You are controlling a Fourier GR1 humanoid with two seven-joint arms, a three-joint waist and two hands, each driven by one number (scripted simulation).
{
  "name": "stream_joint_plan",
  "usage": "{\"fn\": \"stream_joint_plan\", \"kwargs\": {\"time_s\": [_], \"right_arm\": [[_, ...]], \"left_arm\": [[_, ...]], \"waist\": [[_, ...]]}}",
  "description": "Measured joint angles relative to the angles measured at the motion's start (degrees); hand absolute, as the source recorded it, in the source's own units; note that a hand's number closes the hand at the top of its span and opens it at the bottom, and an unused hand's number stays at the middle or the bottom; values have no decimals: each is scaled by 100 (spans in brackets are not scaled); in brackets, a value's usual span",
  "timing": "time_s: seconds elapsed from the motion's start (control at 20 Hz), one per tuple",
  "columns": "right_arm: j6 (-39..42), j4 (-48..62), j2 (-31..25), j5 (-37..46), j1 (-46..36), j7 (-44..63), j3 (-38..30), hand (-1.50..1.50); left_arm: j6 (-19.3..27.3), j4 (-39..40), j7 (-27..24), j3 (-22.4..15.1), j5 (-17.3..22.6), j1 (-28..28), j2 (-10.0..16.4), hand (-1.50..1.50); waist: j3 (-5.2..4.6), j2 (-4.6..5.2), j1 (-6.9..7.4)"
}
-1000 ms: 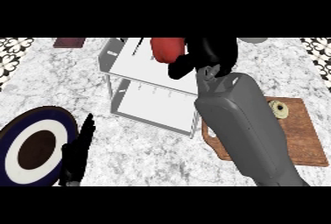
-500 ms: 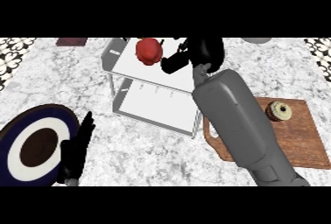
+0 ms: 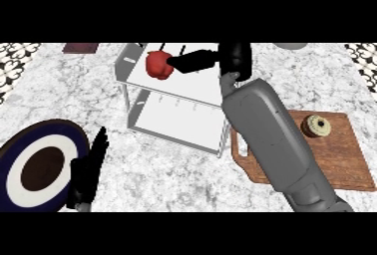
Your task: Pick the bell pepper from the cutting board and place it in the tiered basket
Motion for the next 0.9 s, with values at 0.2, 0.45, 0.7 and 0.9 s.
{"fn": "stream_joint_plan", "kwargs": {"time_s": [0.2, 0.45, 0.7, 0.9], "right_arm": [[-496, -383, -185, 183, 90, -75, -268, -150], [-807, -1106, -709, 553, 516, 380, -611, -150], [-415, -2444, -1428, 314, 1368, 878, -1123, -150], [122, -3584, -2058, -426, 2388, 925, -1766, -150]], "left_arm": [[24, 6, 6, 56, -1, 52, -12, 0], [94, -41, -29, 59, -46, 203, -57, 0], [102, -67, -88, 155, -14, 283, -45, 0], [102, -45, -180, 230, 27, 346, -62, 0]], "waist": [[-1, -24, -108], [-2, -58, -224], [6, -86, -342], [12, -94, -417]]}}
